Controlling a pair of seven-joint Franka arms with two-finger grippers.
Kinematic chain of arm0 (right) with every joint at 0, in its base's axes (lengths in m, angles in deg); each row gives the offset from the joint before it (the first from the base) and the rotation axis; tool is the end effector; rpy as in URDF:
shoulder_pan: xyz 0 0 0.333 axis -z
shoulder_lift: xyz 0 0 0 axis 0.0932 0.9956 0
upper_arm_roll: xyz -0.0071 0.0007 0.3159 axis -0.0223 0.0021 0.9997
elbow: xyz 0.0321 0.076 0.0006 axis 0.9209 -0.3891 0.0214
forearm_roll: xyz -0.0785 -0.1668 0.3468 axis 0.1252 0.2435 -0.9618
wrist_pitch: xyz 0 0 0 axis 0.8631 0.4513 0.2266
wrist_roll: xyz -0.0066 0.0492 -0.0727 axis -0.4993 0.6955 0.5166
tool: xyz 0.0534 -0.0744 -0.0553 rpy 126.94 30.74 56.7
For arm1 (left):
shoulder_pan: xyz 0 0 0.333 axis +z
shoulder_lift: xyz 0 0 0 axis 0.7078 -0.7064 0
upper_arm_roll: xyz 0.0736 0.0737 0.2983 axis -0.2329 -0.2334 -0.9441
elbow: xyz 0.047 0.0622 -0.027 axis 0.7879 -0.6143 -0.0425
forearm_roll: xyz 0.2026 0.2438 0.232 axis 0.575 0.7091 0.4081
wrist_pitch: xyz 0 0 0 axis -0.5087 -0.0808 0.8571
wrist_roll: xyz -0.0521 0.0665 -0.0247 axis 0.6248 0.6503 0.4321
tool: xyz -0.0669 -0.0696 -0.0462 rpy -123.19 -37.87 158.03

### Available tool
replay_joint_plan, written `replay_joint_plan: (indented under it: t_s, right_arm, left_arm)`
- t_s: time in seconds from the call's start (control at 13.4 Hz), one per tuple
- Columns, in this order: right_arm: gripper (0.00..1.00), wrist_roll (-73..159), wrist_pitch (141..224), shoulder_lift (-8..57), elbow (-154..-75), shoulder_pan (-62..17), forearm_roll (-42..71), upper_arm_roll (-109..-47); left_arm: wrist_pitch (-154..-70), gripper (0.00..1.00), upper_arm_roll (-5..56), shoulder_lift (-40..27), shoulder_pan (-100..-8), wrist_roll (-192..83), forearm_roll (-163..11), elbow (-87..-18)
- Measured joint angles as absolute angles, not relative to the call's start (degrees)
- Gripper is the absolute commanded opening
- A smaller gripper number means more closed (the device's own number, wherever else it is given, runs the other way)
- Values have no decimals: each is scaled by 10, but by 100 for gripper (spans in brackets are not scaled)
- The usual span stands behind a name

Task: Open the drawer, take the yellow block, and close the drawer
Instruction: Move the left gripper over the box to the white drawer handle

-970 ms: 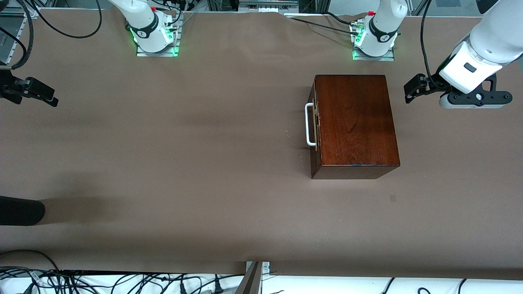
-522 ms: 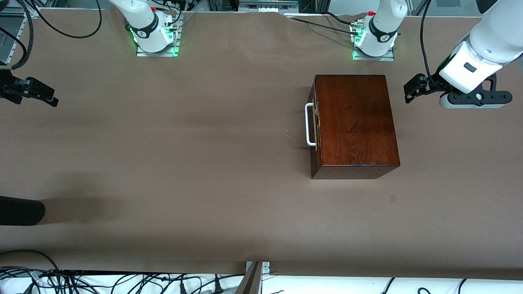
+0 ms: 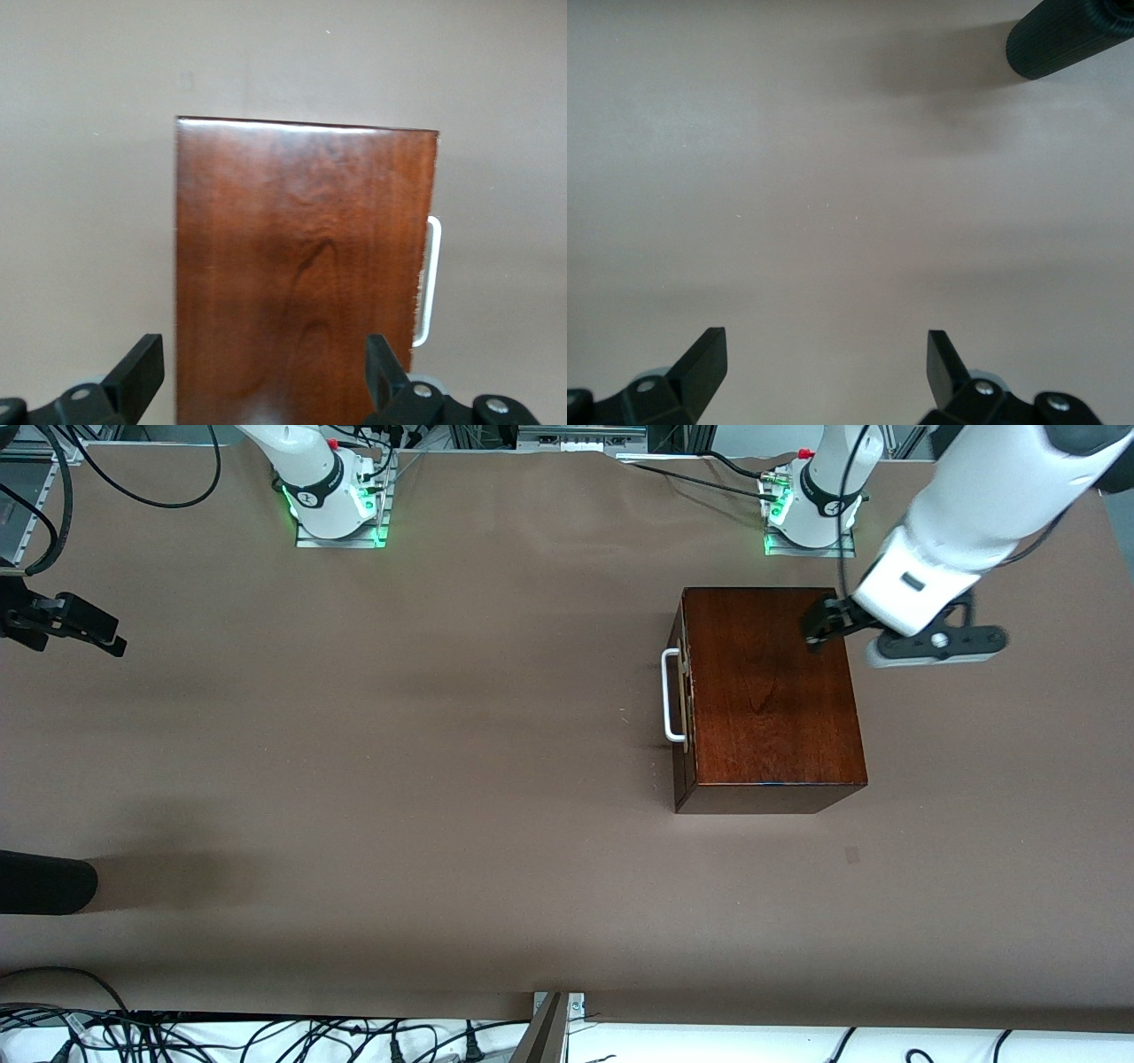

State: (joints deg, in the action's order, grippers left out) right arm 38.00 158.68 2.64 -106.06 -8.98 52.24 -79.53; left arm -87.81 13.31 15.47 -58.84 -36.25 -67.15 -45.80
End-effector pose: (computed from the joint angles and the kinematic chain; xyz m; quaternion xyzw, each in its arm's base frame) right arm 0.5628 -0.0347 0.6089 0.9995 -0.0299 -0.0030 0.0089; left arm 0.5414 -0.1918 0.5696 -0.9984 -0.0442 0.0328 0.0101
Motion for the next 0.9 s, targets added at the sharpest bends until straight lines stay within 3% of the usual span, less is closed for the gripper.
replay_joint_plan:
  t_s: [0.9]
  right_arm:
    - [100, 380, 1587, 26, -1060, -90, 522, -795]
  left_arm:
    - [-975, 100, 167, -32, -809, -119, -563, -447]
